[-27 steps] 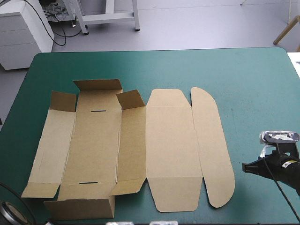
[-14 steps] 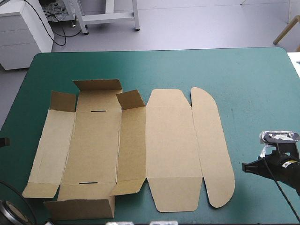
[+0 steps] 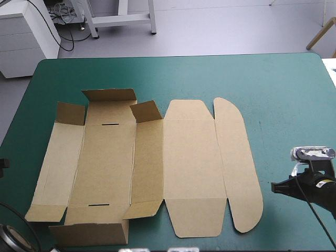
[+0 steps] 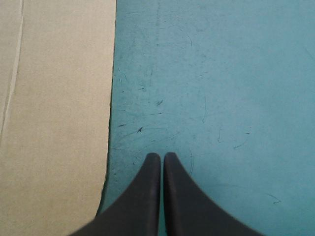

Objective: Fold the box

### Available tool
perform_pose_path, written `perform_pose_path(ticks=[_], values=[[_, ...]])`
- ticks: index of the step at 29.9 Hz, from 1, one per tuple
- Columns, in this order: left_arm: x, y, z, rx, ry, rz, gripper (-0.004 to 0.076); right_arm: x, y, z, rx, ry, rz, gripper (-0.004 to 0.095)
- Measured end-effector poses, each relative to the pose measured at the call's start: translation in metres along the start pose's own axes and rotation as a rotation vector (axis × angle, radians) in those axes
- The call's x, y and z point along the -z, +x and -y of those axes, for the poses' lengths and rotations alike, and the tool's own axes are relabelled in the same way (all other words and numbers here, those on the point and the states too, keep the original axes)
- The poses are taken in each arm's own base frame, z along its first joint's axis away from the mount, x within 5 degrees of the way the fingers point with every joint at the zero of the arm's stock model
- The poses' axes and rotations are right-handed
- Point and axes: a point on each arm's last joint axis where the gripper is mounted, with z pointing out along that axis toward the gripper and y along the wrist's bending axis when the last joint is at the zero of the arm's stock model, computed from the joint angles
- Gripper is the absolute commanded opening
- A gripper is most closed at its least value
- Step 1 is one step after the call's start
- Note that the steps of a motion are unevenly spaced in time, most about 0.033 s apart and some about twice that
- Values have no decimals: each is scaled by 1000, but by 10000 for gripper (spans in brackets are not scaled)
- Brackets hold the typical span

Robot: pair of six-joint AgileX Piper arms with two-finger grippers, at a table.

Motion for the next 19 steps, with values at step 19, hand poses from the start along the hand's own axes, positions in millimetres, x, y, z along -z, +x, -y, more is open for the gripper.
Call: perform_pose_path(ticks=[19], values=[[-58, 16, 15, 20, 234, 8, 688, 0, 0, 0, 0, 0, 0, -4]])
